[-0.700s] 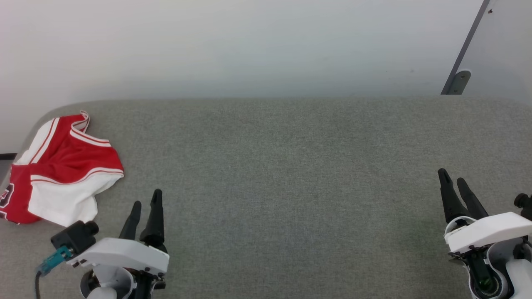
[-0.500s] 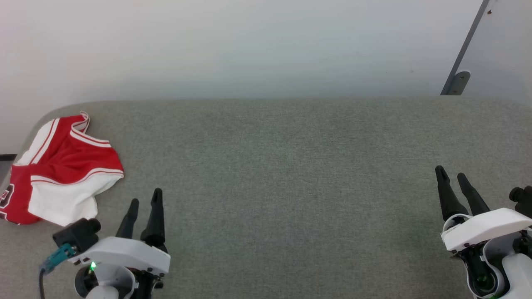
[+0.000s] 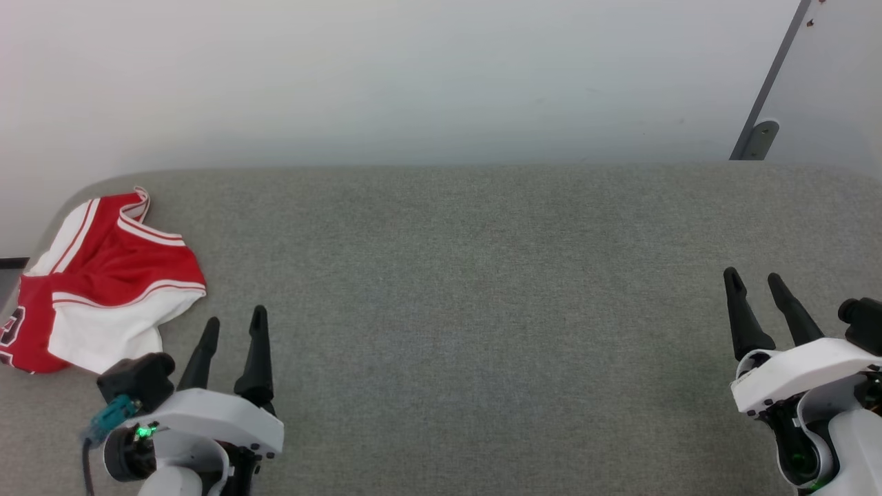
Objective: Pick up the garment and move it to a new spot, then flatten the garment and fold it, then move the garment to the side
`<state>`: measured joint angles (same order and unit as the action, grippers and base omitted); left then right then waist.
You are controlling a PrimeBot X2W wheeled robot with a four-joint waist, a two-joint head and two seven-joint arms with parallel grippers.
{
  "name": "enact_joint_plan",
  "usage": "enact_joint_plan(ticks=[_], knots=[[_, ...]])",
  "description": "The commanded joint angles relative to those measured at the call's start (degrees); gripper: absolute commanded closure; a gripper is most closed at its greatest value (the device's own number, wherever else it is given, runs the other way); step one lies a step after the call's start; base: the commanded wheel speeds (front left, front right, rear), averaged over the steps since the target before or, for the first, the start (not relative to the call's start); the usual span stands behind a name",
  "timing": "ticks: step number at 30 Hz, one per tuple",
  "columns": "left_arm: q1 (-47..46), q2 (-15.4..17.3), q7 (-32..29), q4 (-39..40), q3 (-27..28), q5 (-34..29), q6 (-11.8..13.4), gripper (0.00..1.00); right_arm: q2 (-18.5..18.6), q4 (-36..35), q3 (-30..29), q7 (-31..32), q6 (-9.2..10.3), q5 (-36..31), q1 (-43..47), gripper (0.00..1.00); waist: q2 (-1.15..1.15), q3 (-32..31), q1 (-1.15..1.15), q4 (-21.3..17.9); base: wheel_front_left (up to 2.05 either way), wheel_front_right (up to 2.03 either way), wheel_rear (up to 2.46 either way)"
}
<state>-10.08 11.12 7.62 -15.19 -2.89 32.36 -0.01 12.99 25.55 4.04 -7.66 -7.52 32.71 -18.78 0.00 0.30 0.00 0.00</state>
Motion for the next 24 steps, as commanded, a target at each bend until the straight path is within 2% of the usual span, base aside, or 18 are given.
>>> enact_joint_plan(ticks=[1, 10, 24], knots=[[-1.2, 0.4, 0.6, 0.4, -0.1, -1.3, 0.2, 0.00, 0.5, -0.3, 0.0, -0.5, 0.03, -1.4, -1.7, 0.00, 0.00, 0.0, 0.00, 0.0, 0.00, 0.00, 0.00], [-1.6, 0.7, 1.9, 0.0, -0.2, -5.5, -0.2, 0.00, 0.9, 0.7, 0.1, -1.8, 0.03, -6.4, -2.0, 0.00, 0.00, -0.4, 0.00, 0.0, 0.00, 0.00, 0.00], [-1.2, 0.3, 3.7, -1.0, 1.0, -11.3, -2.2, 0.00, 0.9, -0.1, 0.2, -3.8, 0.04, -10.3, 0.0, 0.00, 0.00, -1.2, 0.00, -0.3, 0.00, 0.00, 0.00]])
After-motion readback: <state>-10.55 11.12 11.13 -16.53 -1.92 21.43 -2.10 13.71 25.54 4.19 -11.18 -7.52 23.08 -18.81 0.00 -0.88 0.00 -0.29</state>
